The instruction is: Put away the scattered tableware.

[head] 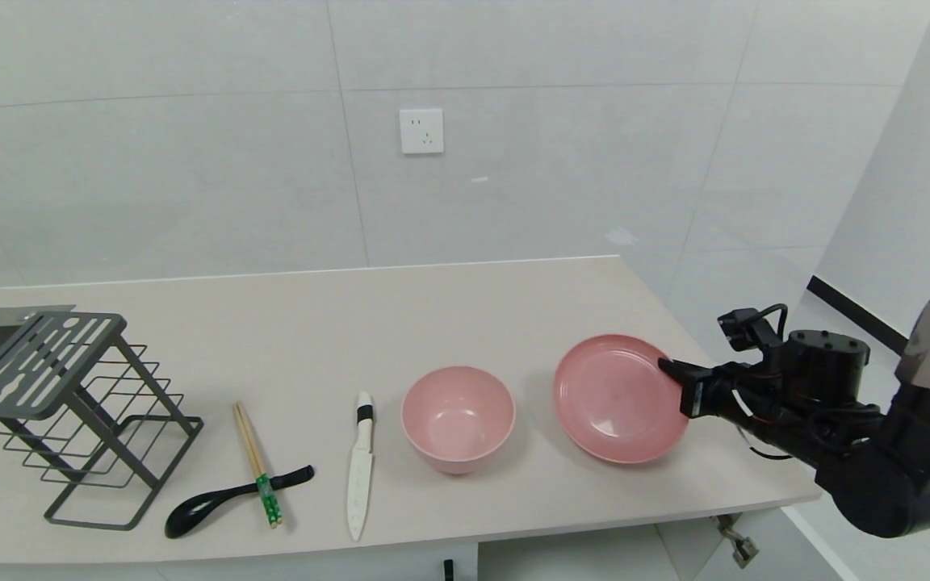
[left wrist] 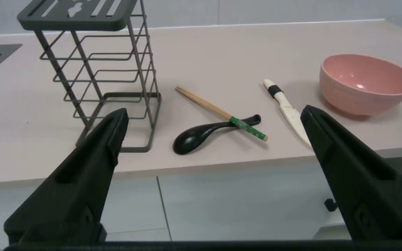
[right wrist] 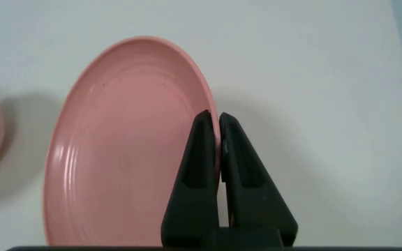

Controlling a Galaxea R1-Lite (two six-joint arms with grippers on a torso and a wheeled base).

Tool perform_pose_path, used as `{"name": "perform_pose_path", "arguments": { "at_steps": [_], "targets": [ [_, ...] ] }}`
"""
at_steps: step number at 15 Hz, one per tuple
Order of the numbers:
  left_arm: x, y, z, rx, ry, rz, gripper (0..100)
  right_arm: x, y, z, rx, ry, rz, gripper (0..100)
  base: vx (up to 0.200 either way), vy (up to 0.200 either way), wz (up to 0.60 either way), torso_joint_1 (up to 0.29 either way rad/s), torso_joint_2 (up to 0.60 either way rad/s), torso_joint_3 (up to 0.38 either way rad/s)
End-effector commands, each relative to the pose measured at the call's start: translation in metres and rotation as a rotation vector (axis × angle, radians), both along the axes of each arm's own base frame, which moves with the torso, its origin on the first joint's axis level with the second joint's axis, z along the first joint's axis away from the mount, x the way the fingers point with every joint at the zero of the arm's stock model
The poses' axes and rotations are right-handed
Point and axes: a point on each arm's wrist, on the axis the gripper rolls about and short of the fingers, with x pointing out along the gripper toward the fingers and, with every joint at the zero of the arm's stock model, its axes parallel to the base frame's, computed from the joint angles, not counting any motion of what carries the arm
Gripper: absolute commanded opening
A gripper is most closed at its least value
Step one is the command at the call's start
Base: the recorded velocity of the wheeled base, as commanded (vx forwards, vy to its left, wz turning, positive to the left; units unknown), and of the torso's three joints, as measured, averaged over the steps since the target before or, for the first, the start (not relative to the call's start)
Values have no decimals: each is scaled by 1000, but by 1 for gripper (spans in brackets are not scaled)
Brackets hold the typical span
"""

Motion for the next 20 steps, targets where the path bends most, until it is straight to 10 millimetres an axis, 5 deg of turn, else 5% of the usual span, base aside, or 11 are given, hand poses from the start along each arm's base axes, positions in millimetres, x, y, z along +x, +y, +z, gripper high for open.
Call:
{"name": "perform_pose_path", "arguments": {
  "at_steps": [1, 12, 20],
  "targets": [
    [0, 0, 0, 0, 1, -1, 100, -14, -3, 23, 12, -66, -1, 0, 0, 0, 0, 0, 0, 0],
    [0, 0, 0, 0, 0, -1, 100, -61, -10, 86, 134, -288, -29, 0, 0, 0, 0, 0, 0, 0],
    [0, -1, 0, 3, 0, -27, 100, -114, -16, 107, 184, -334, -20, 0, 0, 0, 0, 0, 0, 0]
  ]
}}
